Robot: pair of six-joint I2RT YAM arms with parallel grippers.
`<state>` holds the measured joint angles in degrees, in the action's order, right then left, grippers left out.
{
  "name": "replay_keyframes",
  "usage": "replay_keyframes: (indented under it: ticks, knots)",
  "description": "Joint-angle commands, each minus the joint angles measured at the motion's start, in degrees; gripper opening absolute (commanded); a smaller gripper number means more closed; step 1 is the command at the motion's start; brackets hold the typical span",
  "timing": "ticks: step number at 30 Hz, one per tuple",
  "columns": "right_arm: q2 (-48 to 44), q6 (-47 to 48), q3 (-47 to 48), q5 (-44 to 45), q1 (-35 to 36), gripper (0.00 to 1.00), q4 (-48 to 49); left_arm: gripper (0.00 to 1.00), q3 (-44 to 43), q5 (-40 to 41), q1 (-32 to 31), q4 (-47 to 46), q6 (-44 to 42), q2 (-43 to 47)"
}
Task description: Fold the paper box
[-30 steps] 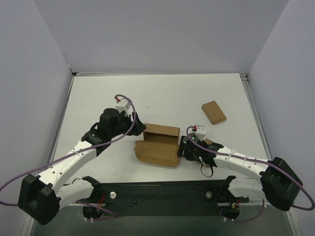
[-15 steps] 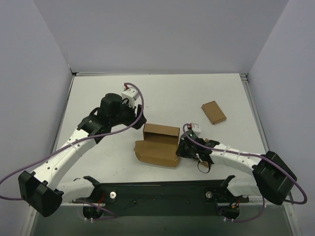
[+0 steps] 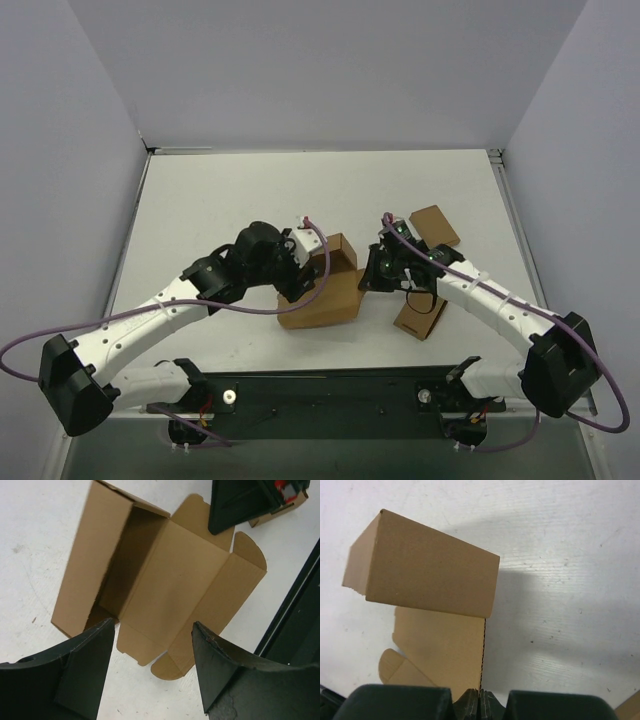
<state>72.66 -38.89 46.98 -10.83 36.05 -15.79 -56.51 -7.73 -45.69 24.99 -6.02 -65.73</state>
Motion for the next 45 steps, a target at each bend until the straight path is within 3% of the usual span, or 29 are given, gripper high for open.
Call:
replay_keyframes:
  ticks: [1,10,22,28,34,40,45]
  knots:
    - [2.04,3.82,6.36,-7.61,-1.07,0.00,-13.29,0.73,1.05,3.22,-2.21,-4.69,-4.70,1.31]
    - [2.05,4.62,9.80,-11.32,-1.42,0.00,-18.75,0.73,1.58,14.49,-2.82,-5.57,-4.88,-1.67]
    - [0.73,4.35,10.59,-12.02,-1.78,0.00,-20.51,0.73,1.58,5.45,-3.79,-4.69,-5.32,-3.87]
    - [0.64,4.44,11.20,-12.64,-1.78,0.00,-20.68,0.73,0.35,5.00,-3.88,-3.20,-5.23,-7.38]
    - [0.46,4.62,11.38,-13.43,-1.77,0.00,-20.68,0.72,-0.97,10.09,-4.67,-1.88,-5.05,-11.17]
    - [0.28,4.97,11.20,-13.87,-1.78,0.00,-20.68,0.60,-0.62,16.95,-6.51,-2.84,-5.14,-12.49]
    - [1.69,5.50,12.34,-14.83,-1.77,0.02,-20.60,0.43,-0.27,21.42,-8.09,-3.99,-4.79,-13.98]
